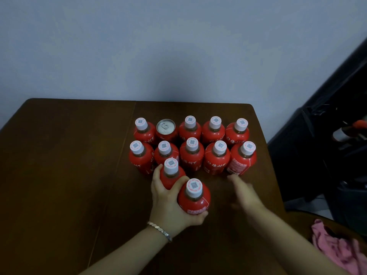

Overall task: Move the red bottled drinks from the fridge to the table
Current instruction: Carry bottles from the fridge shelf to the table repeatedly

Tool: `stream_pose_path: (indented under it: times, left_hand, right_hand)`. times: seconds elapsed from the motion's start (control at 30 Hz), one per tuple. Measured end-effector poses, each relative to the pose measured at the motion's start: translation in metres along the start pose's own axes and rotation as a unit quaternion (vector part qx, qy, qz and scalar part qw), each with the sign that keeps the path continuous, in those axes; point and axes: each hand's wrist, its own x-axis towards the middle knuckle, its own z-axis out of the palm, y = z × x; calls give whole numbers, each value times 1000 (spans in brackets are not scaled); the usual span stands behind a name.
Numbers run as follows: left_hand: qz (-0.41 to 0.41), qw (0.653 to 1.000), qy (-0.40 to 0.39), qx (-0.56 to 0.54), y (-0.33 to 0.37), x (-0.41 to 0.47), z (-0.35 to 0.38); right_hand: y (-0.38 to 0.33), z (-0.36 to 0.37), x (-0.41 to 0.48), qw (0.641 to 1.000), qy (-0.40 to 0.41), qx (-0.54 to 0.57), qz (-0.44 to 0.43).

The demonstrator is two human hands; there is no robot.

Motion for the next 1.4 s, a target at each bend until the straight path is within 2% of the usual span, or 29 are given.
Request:
stream_pose_path:
  times: [0.07, 0.13, 0.17, 0.23, 0.33, 0.4, 0.5, 0.57, 0.6, 0.7, 0.77, 0.87, 1.0, 1.17, 1.27, 1.33, 1.4]
  left_hand:
    - [-33, 999, -17, 5, -4, 0, -1]
    - [-60, 998, -21, 21, -9, 0, -1]
    - [-73, 997, -15, 31, -13, 0, -1]
    - [-105, 994, 5, 39, -20, 0, -1]
    - [-141, 988, 53, 18, -31, -2, -6]
    - [-145, 988, 49, 11, -39, -4, -15]
    - [-98, 995, 3, 13, -54, -7, -38]
    - [-63, 998, 22, 17, -60, -12, -50]
    - [-73, 996, 48, 11, -60, -12, -54]
    - [-217, 962, 125, -110, -58, 4, -62]
    - [-268, 947, 85, -153, -59, 24, -67]
    - [-277, 940, 1, -199, -57, 40, -70]
    - [-242, 944, 3, -224, -57, 45, -70]
    - [-254, 947, 7, -199, -70, 46, -61]
    - [-244, 954, -40, -167, -72, 43, -67]
    - [-270, 954, -71, -114, -65, 39, -70]
    - [-308, 948, -84, -6, -56, 36, -72]
  right_hand:
    - [0, 21, -21, 994, -105, 5, 37]
    - [-1, 38, -33, 970, -222, 61, 74]
    - [-3, 48, -37, 959, -258, 91, 78]
    - [-6, 68, -35, 951, -278, 126, 48]
    - [-5, 93, -30, 951, -269, 151, -16]
    - [-3, 105, -32, 951, -264, 157, -32]
    - [-2, 114, -30, 961, -228, 144, -55]
    - [-4, 120, -27, 965, -215, 137, -66]
    - [-6, 124, -27, 965, -209, 140, -70]
    - [-9, 139, -25, 967, -188, 161, -64]
    - [-9, 146, -25, 964, -182, 185, -64]
    - [-3, 149, -22, 955, -191, 215, -76]
    - [-3, 148, -15, 956, -203, 196, -74]
    - [-6, 146, -13, 963, -200, 162, -83]
    - [-5, 144, -15, 977, -174, 97, -77]
    - [-5, 143, -19, 985, -147, 43, -80]
    - [-5, 144, -25, 989, -120, -6, -81]
